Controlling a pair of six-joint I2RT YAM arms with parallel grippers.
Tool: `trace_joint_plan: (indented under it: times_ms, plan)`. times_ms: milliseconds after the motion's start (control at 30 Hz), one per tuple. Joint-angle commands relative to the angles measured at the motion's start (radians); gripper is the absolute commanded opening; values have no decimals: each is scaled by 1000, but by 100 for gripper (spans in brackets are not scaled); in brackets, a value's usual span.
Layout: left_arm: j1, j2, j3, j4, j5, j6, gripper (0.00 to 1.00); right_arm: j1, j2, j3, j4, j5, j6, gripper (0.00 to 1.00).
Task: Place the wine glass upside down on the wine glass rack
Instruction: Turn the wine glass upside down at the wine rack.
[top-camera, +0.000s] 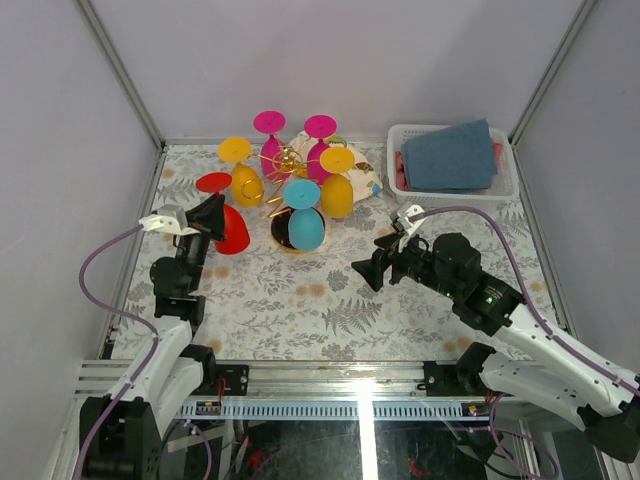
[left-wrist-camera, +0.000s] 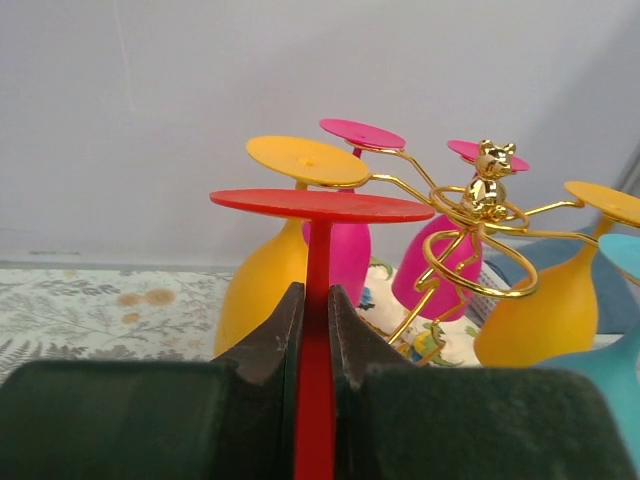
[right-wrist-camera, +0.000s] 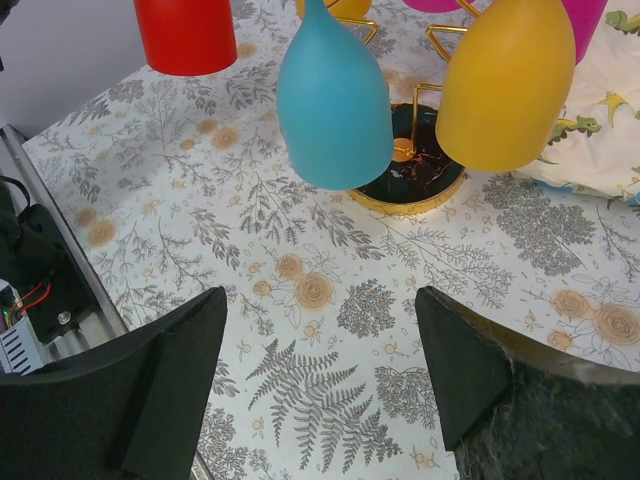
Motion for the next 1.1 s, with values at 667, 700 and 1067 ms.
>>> trace_joint_plan:
  times_ms: [667, 700, 1067]
  plan:
    - [78, 242, 76, 378, 334, -324, 0, -1, 45, -8, 77, -66, 46, 87]
    - [78, 255, 76, 391, 339, -326, 0, -2, 45, -8, 81, -66, 47, 87]
    - [78, 329, 110, 391, 431, -256, 0, -2, 54, -7, 81, -71, 49, 88]
